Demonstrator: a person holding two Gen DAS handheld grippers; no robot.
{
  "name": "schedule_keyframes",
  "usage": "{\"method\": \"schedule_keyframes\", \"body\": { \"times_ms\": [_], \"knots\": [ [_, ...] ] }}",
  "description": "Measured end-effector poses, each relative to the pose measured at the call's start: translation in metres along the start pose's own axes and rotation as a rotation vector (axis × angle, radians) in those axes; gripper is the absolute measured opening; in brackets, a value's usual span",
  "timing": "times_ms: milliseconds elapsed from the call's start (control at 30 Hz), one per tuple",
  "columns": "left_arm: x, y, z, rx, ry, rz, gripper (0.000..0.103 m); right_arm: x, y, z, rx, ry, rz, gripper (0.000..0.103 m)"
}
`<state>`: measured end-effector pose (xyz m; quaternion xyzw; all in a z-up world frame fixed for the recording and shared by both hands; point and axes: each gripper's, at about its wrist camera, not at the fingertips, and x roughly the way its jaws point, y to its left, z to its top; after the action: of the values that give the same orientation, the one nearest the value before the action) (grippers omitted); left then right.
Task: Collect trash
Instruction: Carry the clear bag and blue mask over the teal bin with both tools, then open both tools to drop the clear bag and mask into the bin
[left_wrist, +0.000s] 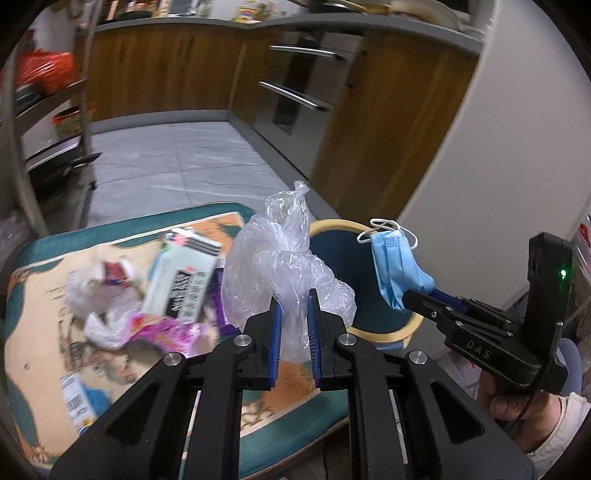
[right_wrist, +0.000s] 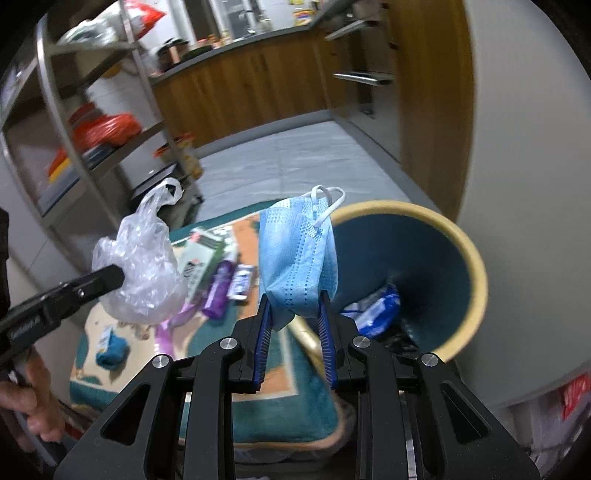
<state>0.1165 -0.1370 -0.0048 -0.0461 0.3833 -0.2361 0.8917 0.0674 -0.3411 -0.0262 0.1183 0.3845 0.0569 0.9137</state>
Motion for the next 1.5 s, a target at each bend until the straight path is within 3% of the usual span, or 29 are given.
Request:
{"method": "schedule_keyframes", "body": {
  "times_ms": [500, 900, 1033, 1267, 1333, 1500],
  "knots": [
    [0.074, -0.054, 0.01, 0.139, 0.07, -0.128, 0.013, 0.019, -0.051, -0.002, 0.102, 0.056, -0.091, 0.026],
    [0.117, -0.051, 0.002, 0.117, 0.153, -0.135, 0.014, 0.043, -0.046, -0.002, 0.102, 0.129, -0.137, 0.026],
    [0.12, -0.046, -0.002, 0.101, 0.161, -0.124, 0.024, 0.045, -0.048, -0.004, 0.121, 0.142, -0.145, 0.037],
    [0.101, -0.041, -0.001, 0.083, 0.108, -0.115, 0.055, 0.039, -0.052, -0.003, 0.15, 0.115, -0.137, 0.053],
    [0.094, -0.038, 0.001, 0.076, 0.091, -0.108, 0.059, 0.035, -0.051, -0.003, 0.158, 0.101, -0.132, 0.063],
    [0.073, -0.033, 0.002, 0.07, 0.049, -0.082, 0.072, 0.027, -0.05, -0.002, 0.165, 0.067, -0.123, 0.064]
  ]
}}
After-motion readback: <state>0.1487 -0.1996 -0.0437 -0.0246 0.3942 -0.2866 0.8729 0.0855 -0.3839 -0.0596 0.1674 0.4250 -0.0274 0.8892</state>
